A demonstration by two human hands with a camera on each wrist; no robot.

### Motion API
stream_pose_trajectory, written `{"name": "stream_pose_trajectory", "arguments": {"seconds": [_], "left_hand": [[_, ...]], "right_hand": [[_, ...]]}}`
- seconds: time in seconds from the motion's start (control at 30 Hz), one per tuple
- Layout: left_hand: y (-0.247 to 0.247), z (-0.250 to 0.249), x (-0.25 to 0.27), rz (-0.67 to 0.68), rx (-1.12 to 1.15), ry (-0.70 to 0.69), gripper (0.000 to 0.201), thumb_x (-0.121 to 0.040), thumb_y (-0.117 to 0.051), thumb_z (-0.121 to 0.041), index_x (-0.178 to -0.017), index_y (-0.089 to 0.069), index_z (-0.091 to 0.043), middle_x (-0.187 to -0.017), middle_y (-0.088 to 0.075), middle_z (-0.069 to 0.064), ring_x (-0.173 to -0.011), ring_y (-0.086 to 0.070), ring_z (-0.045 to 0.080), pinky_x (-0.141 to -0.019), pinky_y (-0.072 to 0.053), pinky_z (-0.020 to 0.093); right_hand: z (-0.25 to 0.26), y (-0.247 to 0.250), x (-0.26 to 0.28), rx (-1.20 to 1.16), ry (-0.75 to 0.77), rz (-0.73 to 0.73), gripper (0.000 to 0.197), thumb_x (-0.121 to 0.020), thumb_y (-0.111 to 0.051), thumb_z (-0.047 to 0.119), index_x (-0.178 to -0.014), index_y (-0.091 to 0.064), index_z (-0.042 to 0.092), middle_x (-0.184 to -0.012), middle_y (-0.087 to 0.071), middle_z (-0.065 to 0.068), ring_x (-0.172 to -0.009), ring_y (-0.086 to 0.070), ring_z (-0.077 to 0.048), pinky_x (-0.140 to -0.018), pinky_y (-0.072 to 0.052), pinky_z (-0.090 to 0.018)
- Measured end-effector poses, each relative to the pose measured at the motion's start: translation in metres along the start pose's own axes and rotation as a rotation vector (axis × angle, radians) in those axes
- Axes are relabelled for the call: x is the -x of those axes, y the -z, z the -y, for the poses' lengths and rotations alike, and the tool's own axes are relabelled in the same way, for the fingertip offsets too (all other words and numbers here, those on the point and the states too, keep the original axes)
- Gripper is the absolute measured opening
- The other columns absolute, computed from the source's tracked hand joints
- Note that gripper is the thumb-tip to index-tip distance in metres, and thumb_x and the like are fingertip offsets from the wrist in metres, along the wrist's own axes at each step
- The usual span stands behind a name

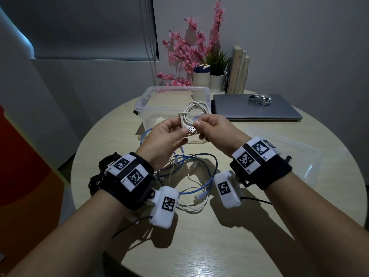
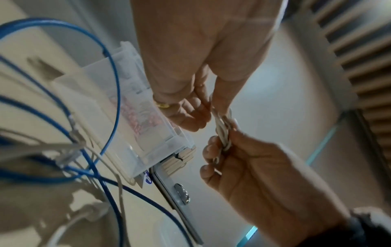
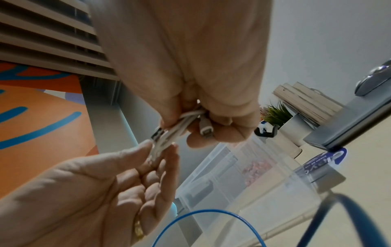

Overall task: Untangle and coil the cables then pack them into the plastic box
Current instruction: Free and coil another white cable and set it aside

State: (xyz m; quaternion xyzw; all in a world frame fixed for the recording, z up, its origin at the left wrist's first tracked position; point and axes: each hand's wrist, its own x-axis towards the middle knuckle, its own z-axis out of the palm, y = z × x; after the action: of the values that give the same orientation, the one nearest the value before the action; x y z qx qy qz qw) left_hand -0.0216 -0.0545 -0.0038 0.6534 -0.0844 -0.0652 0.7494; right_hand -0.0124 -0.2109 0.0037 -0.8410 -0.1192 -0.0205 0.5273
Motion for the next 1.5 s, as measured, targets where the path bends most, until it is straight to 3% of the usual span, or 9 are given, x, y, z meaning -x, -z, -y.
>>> {"name": "stream_pose_trajectory", "arguments": {"seconds": [0.2, 0.33, 0.57, 0.67, 0.8, 0.93, 1.17, 1.37, 1.5], "left_hand": [[0.002, -0.001, 0.000, -0.034, 0.039, 0.111, 0.017, -0.100, -0.046, -0.016, -0.094, -0.062, -0.014, -0.087, -0.065, 0.000, -0.080, -0.058, 0.011, -0.075, -0.043, 0.026], [0.000, 0.001, 0.000, -0.040, 0.125, 0.105, 0.022, -0.099, -0.046, -0.024, -0.108, -0.061, -0.011, -0.090, -0.067, 0.001, -0.078, -0.059, 0.009, -0.074, -0.045, 0.024], [-0.001, -0.001, -0.001, -0.034, 0.038, 0.076, 0.022, -0.100, -0.046, -0.022, -0.103, -0.059, -0.004, -0.103, -0.056, 0.019, -0.085, -0.052, 0.020, -0.076, -0.045, 0.025], [-0.003, -0.002, 0.001, -0.036, -0.033, 0.085, 0.025, -0.100, -0.044, -0.026, -0.104, -0.059, -0.006, -0.098, -0.058, 0.014, -0.078, -0.052, 0.012, -0.075, -0.041, 0.027], [-0.003, -0.002, 0.002, -0.041, -0.094, 0.097, 0.022, -0.099, -0.046, -0.027, -0.084, -0.060, -0.019, -0.082, -0.060, -0.003, -0.079, -0.051, 0.009, -0.075, -0.035, 0.029], [-0.003, -0.003, 0.006, 0.000, -0.091, 0.113, 0.017, -0.098, -0.049, -0.024, -0.087, -0.060, -0.017, -0.082, -0.061, -0.003, -0.078, -0.052, 0.008, -0.073, -0.035, 0.027], [-0.003, -0.010, 0.009, 0.007, 0.079, 0.140, 0.013, -0.094, -0.054, -0.015, -0.085, -0.063, -0.017, -0.078, -0.065, -0.005, -0.067, -0.057, 0.001, -0.067, -0.037, 0.026], [-0.013, 0.003, 0.006, -0.198, 0.010, -0.046, 0.014, -0.096, -0.053, -0.018, -0.083, -0.057, -0.022, -0.080, -0.055, -0.004, -0.073, -0.047, 0.007, -0.068, -0.037, 0.022], [-0.018, 0.004, 0.005, -0.155, 0.009, -0.082, 0.014, -0.099, -0.047, -0.017, -0.085, -0.047, -0.020, -0.082, -0.058, 0.000, -0.074, -0.052, 0.010, -0.071, -0.040, 0.025]], "right_hand": [[0.004, 0.001, 0.000, 0.026, 0.025, -0.053, 0.019, -0.095, -0.053, 0.020, -0.078, -0.061, 0.018, -0.080, -0.064, -0.002, -0.068, -0.056, -0.011, -0.078, -0.050, -0.040], [0.007, 0.003, 0.002, 0.053, 0.045, -0.018, 0.019, -0.095, -0.053, 0.019, -0.078, -0.061, 0.018, -0.076, -0.062, 0.001, -0.068, -0.056, -0.010, -0.076, -0.049, -0.036], [0.004, 0.000, 0.005, 0.063, 0.048, -0.001, 0.023, -0.094, -0.054, 0.018, -0.072, -0.060, 0.022, -0.072, -0.060, 0.003, -0.069, -0.054, -0.014, -0.078, -0.049, -0.039], [0.007, 0.000, 0.005, 0.115, 0.043, -0.017, 0.024, -0.094, -0.055, 0.020, -0.070, -0.059, 0.024, -0.072, -0.061, -0.001, -0.071, -0.055, -0.015, -0.075, -0.049, -0.036], [0.008, 0.000, 0.004, 0.200, 0.016, -0.060, 0.023, -0.093, -0.057, 0.021, -0.071, -0.059, 0.022, -0.068, -0.057, 0.006, -0.070, -0.053, -0.011, -0.067, -0.041, -0.025], [0.006, -0.001, 0.002, 0.246, -0.006, -0.109, 0.015, -0.090, -0.061, 0.021, -0.079, -0.067, 0.014, -0.066, -0.057, 0.006, -0.065, -0.050, -0.007, -0.057, -0.036, -0.020], [0.006, 0.003, 0.002, 0.119, 0.051, -0.051, 0.009, -0.088, -0.065, 0.017, -0.082, -0.072, 0.014, -0.073, -0.064, -0.006, -0.067, -0.052, -0.014, -0.063, -0.041, -0.026], [0.008, 0.005, 0.004, 0.025, 0.062, 0.043, 0.012, -0.088, -0.065, 0.012, -0.077, -0.070, 0.017, -0.063, -0.064, 0.011, -0.059, -0.054, 0.003, -0.062, -0.040, -0.016], [0.006, 0.005, 0.005, -0.075, 0.055, 0.075, 0.020, -0.086, -0.065, 0.008, -0.068, -0.063, 0.016, -0.057, -0.050, 0.000, -0.057, -0.042, -0.012, -0.060, -0.034, -0.028]]}}
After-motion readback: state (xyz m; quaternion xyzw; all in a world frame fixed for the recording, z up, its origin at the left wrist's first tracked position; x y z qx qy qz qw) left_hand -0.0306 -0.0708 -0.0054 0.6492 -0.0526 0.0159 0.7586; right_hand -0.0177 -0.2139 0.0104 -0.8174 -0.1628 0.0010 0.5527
